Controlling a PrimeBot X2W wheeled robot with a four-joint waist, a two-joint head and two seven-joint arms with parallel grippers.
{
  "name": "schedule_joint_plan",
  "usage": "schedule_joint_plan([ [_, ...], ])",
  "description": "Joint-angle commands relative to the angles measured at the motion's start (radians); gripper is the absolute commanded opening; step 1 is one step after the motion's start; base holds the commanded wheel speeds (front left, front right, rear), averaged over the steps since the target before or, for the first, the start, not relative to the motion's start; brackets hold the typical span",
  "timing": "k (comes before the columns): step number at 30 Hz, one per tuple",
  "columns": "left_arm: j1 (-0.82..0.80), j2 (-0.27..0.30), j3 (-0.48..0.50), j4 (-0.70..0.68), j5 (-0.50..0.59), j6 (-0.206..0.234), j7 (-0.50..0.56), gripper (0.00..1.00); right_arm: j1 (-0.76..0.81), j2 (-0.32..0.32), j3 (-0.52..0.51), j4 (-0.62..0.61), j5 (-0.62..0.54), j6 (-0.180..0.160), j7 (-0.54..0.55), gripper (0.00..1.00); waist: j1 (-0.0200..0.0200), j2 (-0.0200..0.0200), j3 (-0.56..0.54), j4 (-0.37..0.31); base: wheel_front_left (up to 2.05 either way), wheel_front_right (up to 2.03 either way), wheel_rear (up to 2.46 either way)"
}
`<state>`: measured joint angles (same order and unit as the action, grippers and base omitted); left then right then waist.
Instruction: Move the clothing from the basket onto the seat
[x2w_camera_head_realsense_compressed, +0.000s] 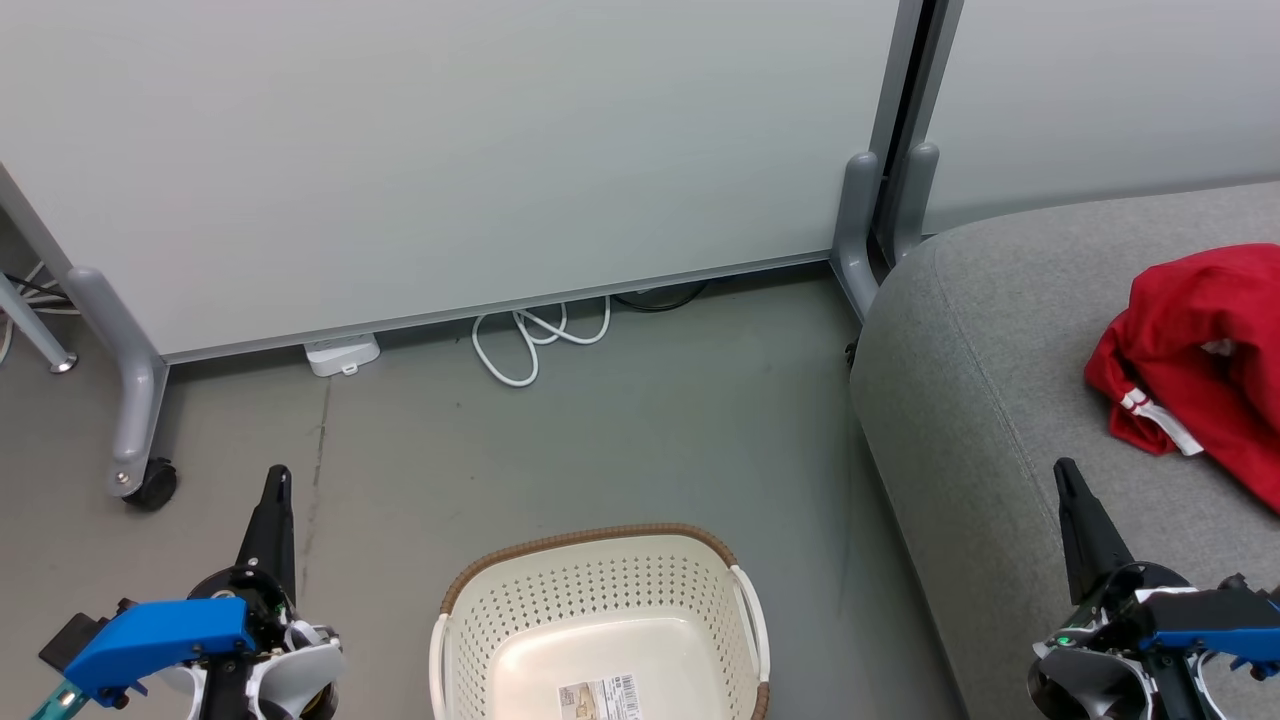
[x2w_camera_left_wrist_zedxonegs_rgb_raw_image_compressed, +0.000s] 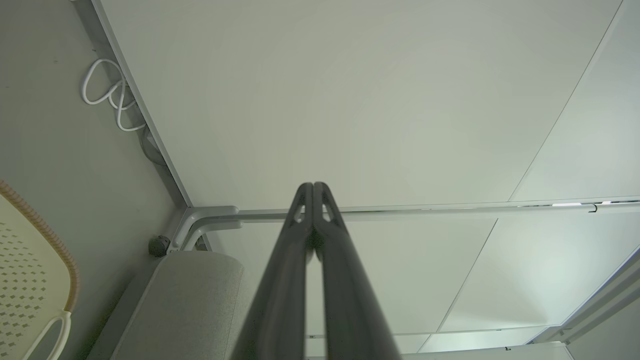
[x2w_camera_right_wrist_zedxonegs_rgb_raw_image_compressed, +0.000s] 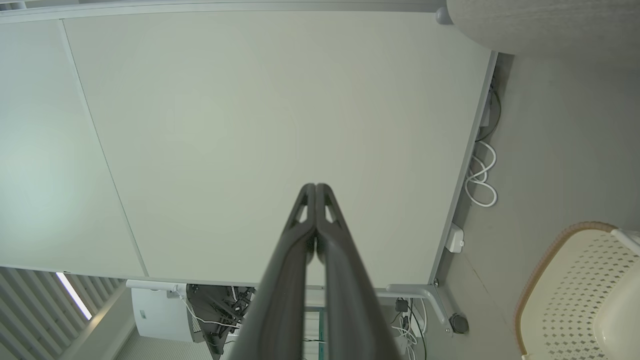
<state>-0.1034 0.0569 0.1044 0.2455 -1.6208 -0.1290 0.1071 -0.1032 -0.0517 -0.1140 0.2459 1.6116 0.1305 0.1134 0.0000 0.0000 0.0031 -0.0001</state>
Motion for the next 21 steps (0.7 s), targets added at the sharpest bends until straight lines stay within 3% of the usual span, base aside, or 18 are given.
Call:
schedule_joint_plan([
  [1,-0.010,0.001,0.003,-0.004,0.001,-0.003,0.003,0.00,-0.010,0.003,-0.002,-0.004,0.002,0.000,0.003,0.00,0.0000,0.0000,0.000,0.000,0.00,0.00,0.00],
  [21,-0.010,-0.001,0.005,-0.004,0.003,-0.003,0.005,0.00,-0.010,0.003,-0.002,-0.004,0.003,0.000,0.003,0.00,0.0000,0.0000,0.000,0.000,0.00,0.00,0.00],
])
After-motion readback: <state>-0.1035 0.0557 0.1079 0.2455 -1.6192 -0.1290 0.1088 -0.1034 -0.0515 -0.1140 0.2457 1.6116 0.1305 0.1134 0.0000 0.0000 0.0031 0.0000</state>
